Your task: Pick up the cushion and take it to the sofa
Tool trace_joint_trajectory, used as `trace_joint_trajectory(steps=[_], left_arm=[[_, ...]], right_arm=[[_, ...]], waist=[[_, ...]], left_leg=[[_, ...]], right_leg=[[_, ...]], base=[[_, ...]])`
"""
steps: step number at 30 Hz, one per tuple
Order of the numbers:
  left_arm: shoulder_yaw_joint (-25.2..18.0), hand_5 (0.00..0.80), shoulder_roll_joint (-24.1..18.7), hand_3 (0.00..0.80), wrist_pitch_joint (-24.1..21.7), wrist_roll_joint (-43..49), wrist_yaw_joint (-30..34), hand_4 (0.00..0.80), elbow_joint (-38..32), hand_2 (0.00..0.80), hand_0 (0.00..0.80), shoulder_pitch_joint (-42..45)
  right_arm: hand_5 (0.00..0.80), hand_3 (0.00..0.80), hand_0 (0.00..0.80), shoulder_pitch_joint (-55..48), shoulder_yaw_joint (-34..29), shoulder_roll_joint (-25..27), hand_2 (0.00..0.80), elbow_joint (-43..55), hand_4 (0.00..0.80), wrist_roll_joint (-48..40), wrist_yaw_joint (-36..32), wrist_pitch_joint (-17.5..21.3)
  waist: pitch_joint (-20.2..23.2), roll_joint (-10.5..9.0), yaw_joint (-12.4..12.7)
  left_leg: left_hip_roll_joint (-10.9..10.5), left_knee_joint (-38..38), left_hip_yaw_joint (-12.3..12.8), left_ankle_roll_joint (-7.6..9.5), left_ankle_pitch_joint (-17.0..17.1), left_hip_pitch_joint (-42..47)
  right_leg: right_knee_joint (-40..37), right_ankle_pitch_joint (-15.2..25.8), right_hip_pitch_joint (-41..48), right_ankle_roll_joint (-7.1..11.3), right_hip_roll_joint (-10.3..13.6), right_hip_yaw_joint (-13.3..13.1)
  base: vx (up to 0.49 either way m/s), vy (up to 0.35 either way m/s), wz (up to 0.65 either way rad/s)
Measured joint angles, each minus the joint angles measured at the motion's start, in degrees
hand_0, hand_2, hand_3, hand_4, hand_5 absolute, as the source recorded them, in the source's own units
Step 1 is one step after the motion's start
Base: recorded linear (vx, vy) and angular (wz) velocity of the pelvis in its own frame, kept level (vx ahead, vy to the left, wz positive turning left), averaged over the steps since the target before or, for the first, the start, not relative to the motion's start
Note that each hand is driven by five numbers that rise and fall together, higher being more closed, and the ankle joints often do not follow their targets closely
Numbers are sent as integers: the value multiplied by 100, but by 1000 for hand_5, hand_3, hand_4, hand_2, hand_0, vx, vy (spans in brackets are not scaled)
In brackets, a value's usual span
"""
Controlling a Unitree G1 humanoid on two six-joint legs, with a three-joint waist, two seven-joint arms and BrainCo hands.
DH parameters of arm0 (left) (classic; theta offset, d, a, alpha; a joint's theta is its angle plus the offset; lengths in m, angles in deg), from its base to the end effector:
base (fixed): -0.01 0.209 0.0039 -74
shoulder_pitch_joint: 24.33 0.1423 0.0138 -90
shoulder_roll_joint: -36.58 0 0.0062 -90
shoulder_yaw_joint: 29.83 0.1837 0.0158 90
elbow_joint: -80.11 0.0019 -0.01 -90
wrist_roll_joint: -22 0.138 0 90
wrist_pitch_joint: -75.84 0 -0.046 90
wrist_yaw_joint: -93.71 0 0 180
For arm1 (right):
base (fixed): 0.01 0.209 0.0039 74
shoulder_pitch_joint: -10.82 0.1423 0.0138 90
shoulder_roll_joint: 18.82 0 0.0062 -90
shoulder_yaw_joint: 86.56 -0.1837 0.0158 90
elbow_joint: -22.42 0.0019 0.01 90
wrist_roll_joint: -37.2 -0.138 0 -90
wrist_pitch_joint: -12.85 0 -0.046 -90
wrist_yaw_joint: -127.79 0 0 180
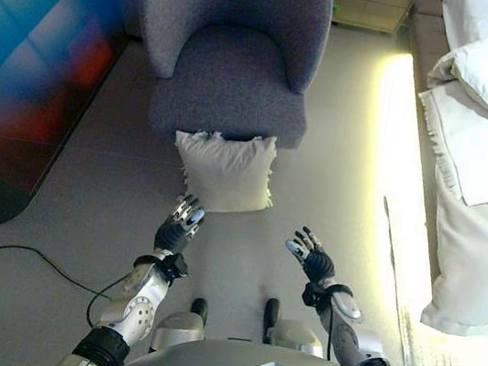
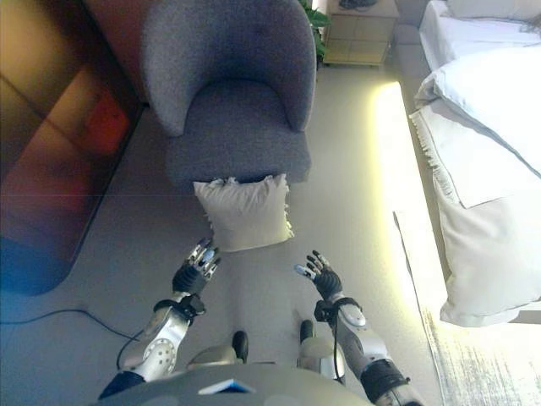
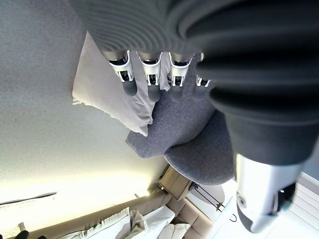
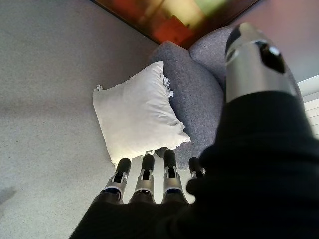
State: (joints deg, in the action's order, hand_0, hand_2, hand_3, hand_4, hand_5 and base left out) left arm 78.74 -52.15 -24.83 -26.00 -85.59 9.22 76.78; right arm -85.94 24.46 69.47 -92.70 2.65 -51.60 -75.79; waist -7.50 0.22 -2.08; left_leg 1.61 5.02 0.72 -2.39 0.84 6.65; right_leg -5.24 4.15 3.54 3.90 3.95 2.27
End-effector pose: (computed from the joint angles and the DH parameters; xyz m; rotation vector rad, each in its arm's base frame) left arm 0.1307 0.1676 -0.0450 -0.5361 0.4373 0.0344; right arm 0.1371 -0.1584 -0.0575 0.2796 0.6312 0.0902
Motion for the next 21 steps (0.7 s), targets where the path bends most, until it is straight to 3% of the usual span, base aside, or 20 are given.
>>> trace_joint_trajectory(steps=[21], left_arm=[[-1,0,0,0,-34,3,-47,0,0,0,0,-3]], right_arm=[[0,0,0,-8,-12,0,0,0,0,-2,2,31]], waist=[[-63,18,2]], left_leg=[[4,0,8,0,0,-9]], right_leg=[[4,-1,-9,1,0,-1]], base=[[0,0,0]])
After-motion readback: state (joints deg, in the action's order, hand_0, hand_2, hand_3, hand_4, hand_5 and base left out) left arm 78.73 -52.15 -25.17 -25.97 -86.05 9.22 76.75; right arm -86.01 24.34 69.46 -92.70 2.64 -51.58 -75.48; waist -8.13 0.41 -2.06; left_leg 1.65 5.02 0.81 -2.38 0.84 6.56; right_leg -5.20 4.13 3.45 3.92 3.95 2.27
